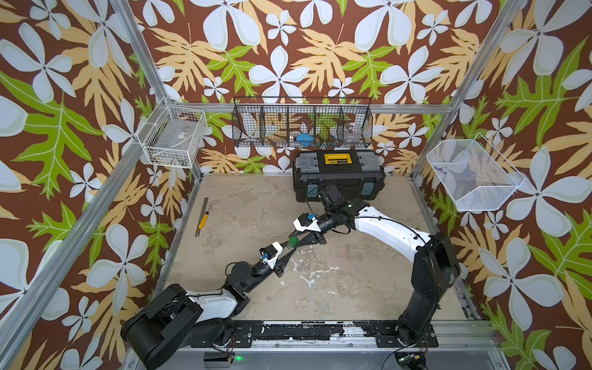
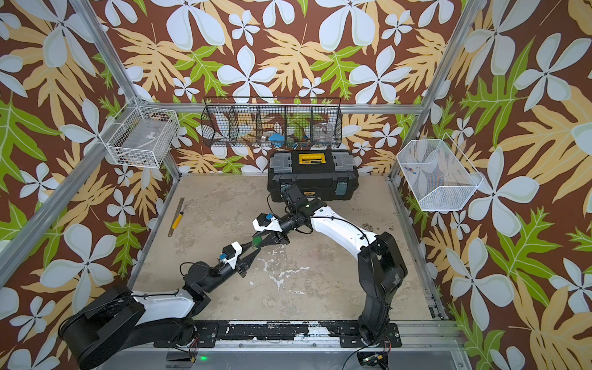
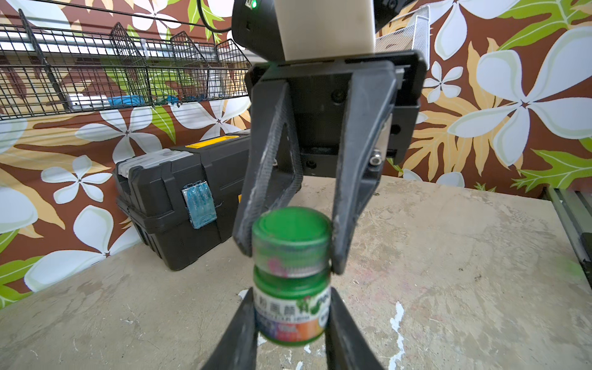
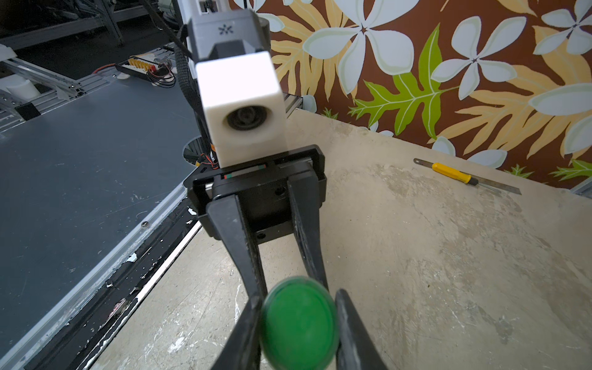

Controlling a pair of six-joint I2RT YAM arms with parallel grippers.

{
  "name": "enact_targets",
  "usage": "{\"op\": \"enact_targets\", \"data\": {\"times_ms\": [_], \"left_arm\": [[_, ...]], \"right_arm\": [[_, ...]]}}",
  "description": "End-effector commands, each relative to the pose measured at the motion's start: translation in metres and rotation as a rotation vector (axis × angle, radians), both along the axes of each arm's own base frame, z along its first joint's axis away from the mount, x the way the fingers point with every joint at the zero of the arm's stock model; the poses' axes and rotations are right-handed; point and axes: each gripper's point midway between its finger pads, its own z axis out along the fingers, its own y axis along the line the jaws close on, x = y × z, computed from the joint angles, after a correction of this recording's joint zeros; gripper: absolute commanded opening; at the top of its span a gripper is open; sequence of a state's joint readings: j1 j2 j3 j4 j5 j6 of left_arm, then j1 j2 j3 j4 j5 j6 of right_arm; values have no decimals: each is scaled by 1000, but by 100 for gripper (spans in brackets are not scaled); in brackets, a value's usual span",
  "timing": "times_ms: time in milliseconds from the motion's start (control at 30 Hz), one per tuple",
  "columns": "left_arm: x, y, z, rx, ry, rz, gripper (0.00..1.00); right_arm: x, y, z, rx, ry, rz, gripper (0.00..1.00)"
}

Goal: Close the paint jar lid
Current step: Screw the lid onto the paint jar.

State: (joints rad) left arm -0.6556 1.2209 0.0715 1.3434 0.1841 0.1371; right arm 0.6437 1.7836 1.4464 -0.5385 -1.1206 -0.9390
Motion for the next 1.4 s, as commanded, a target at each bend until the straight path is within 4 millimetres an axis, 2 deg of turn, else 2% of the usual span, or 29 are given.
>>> {"op": "enact_targets", "data": {"times_ms": [0,167,433,533,733,967,1033,1233,1367], "left_arm": [[-1,1,11,-18,-45,2,22],[-1,1,11,-18,-44,4,22],[-1,2,12,-20,-46,6,22],[-1,2,12,-20,-46,7,22],[0,2,12,-21,-46,12,22],[0,3,11,-19,-46,15,22],[0,3,12,-20,-47,15,22],[0,3,11,-20,-46,17,22],[0,3,11,-20,-46,18,22]], "right_arm": [[-1,0,1,-4,38,-28,27],[1,5,1,-25,60,-97,22],[14,14,4,-4,107,-348,16],[21,13,9,23,105,-451,17],[28,12,5,-7,129,-600,19],[47,4,4,-33,194,-919,20],[47,3,4,-29,216,-993,20],[28,9,8,13,204,-1124,25],[21,11,13,44,236,-1208,23]]}}
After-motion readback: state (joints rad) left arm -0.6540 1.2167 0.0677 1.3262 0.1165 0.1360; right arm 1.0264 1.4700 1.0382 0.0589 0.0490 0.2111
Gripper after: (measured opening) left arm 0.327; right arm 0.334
